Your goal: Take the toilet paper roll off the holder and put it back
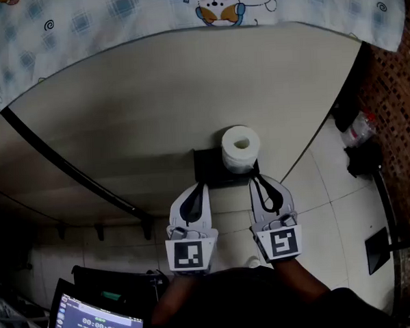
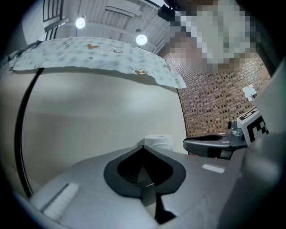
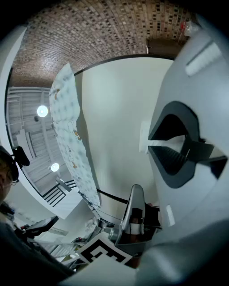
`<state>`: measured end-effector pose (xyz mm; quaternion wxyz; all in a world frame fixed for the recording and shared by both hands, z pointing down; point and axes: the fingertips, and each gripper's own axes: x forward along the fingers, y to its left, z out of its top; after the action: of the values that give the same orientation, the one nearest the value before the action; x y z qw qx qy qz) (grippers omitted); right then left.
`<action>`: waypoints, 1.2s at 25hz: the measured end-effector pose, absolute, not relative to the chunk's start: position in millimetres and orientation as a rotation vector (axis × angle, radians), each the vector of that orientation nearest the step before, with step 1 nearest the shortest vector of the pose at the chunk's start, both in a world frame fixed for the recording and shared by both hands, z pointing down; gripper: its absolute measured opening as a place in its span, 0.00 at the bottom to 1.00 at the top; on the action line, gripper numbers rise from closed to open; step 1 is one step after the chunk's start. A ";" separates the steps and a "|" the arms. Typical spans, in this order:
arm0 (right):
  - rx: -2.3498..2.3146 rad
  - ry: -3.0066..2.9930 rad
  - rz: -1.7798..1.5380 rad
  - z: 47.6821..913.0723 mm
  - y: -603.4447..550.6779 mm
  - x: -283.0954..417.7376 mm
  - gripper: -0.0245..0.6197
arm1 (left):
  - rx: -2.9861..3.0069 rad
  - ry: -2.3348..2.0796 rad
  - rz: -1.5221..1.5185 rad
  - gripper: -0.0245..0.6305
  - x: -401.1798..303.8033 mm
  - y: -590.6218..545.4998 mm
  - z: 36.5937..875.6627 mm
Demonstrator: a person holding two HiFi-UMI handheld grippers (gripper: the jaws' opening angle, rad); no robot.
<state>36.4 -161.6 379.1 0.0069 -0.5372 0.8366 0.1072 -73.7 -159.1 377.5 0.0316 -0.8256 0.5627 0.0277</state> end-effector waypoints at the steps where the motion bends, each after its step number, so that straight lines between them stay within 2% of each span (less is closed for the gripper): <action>1: -1.680 2.610 0.339 378.1 -161.9 35.7 0.12 | -2.543 1.734 0.083 0.06 -74.5 -159.7 377.6; 4: -1.687 2.586 0.334 377.0 -163.9 35.5 0.22 | -2.547 1.737 0.079 0.06 -76.7 -161.7 377.9; 12: -1.722 2.618 0.182 393.0 -187.4 37.7 0.65 | -2.548 1.731 0.069 0.06 -82.2 -164.3 377.5; 17: -1.699 2.660 0.011 406.0 -217.8 33.8 0.82 | -2.530 1.762 0.066 0.06 -91.9 -164.5 378.5; 30: -1.670 2.799 -0.001 395.8 -274.7 4.5 0.86 | -2.479 1.852 0.068 0.06 -116.7 -161.4 380.5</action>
<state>4.5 -274.7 395.8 -0.0588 -0.5115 0.8573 -0.0003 -116.7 -161.4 380.5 0.0231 -0.8007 0.5983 0.0220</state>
